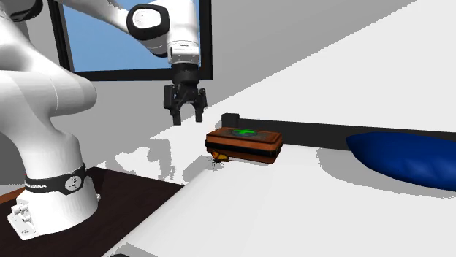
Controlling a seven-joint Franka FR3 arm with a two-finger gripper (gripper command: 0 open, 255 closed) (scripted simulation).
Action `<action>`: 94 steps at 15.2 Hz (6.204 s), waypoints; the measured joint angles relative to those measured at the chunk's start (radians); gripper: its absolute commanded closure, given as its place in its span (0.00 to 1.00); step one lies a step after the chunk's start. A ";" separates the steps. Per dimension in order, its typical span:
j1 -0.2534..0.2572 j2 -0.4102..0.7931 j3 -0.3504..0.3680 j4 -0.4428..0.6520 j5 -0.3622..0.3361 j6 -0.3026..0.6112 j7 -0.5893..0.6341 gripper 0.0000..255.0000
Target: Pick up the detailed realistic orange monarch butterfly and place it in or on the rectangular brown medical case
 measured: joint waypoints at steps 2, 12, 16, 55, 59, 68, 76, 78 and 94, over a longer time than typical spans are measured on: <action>-0.019 0.062 0.074 0.006 0.002 0.073 0.078 0.00; -0.406 0.474 0.629 0.156 -0.308 0.356 0.662 0.00; -0.650 0.719 0.850 0.204 -0.682 0.357 0.981 0.00; -0.400 0.429 0.605 0.225 -0.269 0.284 0.636 1.00; -0.347 0.379 0.545 0.246 -0.217 0.226 0.585 1.00; -0.277 0.294 0.446 0.304 -0.154 0.098 0.506 1.00; -0.395 0.442 0.616 0.485 -0.273 0.024 0.645 1.00; -0.500 0.588 0.771 0.569 -0.413 -0.011 0.775 1.00; 0.076 1.293 0.517 1.041 -1.023 -0.294 1.223 1.00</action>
